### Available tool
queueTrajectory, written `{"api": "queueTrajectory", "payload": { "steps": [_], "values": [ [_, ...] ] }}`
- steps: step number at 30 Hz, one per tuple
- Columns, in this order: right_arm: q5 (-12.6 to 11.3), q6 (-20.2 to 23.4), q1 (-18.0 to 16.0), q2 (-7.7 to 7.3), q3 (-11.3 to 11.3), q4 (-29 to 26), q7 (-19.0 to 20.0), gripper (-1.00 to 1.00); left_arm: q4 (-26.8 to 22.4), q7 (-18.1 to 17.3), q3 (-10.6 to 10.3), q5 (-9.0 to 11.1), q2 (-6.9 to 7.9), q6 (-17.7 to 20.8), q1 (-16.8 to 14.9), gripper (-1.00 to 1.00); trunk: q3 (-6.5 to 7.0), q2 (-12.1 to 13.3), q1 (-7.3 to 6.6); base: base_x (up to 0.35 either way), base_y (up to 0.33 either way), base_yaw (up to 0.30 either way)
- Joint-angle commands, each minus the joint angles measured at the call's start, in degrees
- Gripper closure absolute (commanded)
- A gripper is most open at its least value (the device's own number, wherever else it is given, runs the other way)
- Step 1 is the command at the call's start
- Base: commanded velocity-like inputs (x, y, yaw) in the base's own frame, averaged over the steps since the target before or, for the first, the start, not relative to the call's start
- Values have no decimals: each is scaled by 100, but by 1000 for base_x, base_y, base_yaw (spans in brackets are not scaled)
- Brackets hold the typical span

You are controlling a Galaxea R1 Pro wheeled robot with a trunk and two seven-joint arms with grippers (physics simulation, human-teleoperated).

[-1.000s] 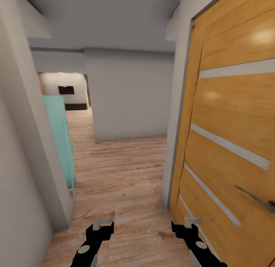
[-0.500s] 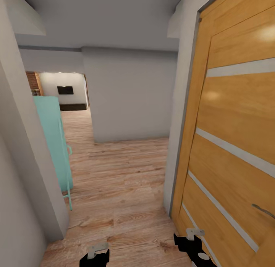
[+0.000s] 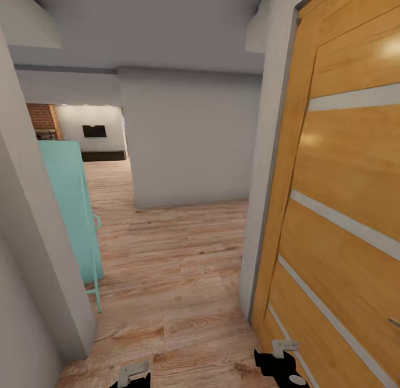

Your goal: Move the two storage containers from the living room to the garage. In the garage, place one container on the floor and stack the other container on top of it (either order is fine).

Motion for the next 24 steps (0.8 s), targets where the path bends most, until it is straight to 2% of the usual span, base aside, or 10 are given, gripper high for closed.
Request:
{"api": "queueTrajectory", "payload": {
  "steps": [1,16,24],
  "values": [
    [-63,-21,-2,4,52,33,-27,-100,14,2,19,-13,-8,-23,-2,-100,-2,-3,3,218,0,0],
    [-62,-21,-2,10,54,54,-27,-100,18,13,15,-6,-13,2,-3,-100,-2,-3,3,304,0,2],
    [-63,-18,-2,10,53,54,-27,-100,18,36,15,-6,-11,2,-4,-100,-4,-3,3,320,0,217]
  ]
}}
